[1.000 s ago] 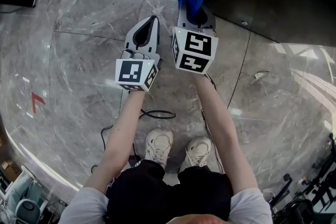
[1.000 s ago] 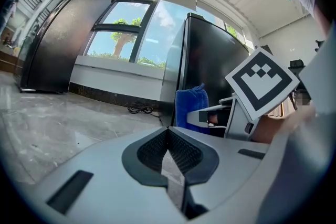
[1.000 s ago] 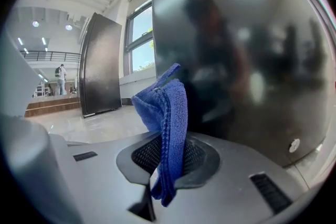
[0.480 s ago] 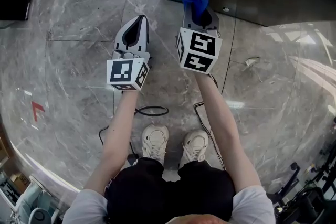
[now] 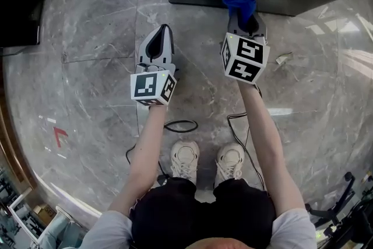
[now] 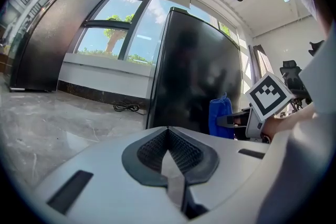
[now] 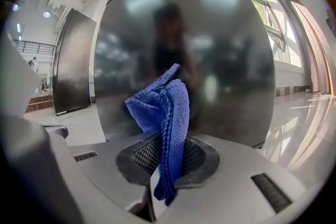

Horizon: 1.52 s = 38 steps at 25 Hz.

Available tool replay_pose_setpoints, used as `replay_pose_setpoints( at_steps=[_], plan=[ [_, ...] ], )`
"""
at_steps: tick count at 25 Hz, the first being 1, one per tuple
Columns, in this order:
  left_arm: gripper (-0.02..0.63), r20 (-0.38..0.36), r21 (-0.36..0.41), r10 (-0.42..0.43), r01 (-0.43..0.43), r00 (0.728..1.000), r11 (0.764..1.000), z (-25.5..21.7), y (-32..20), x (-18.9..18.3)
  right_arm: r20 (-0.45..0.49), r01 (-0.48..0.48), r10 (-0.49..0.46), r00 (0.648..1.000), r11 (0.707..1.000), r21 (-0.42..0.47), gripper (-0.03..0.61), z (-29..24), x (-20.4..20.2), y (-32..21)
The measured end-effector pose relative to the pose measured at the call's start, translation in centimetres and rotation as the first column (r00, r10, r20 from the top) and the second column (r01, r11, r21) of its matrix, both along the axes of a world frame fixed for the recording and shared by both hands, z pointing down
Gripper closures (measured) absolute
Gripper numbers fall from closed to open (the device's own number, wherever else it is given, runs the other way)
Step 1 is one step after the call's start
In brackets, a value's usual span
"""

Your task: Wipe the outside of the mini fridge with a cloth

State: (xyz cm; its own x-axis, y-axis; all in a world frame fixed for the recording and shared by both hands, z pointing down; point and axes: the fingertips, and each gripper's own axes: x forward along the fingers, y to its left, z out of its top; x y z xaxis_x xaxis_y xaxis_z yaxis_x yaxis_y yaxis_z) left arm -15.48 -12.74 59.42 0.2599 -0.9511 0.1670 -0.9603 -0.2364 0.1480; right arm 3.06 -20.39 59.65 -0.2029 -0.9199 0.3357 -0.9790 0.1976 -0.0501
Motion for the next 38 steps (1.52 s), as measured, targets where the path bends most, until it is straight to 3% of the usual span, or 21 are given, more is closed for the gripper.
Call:
replay_pose_setpoints(
  at_steps=[18, 27, 38],
  plan=[
    [0.609, -0.009, 0.003, 0.091, -0.091, 0.996, 0.996, -0.6, -1.0, 6.1, -0.026, -0.175, 0.175, 0.984, 0.985, 0.001, 0.506, 0.0, 10.2, -0.6],
    [0.609, -0.020, 0.003, 0.128, -0.128, 0.992, 0.992, -0.5, -1.5, 9.5, 0.002, -0.308, 0.308, 0.951, 0.951, -0.015, 0.506, 0.3, 16.3, -1.0],
    [0.609, -0.038, -0.017, 0.250, -0.251, 0.967, 0.968, 0.9, -1.4, 15.4, -0.027, -0.401, 0.401, 0.916, 0.916, -0.006, 0.506, 1.0, 21.5, -1.8]
  ],
)
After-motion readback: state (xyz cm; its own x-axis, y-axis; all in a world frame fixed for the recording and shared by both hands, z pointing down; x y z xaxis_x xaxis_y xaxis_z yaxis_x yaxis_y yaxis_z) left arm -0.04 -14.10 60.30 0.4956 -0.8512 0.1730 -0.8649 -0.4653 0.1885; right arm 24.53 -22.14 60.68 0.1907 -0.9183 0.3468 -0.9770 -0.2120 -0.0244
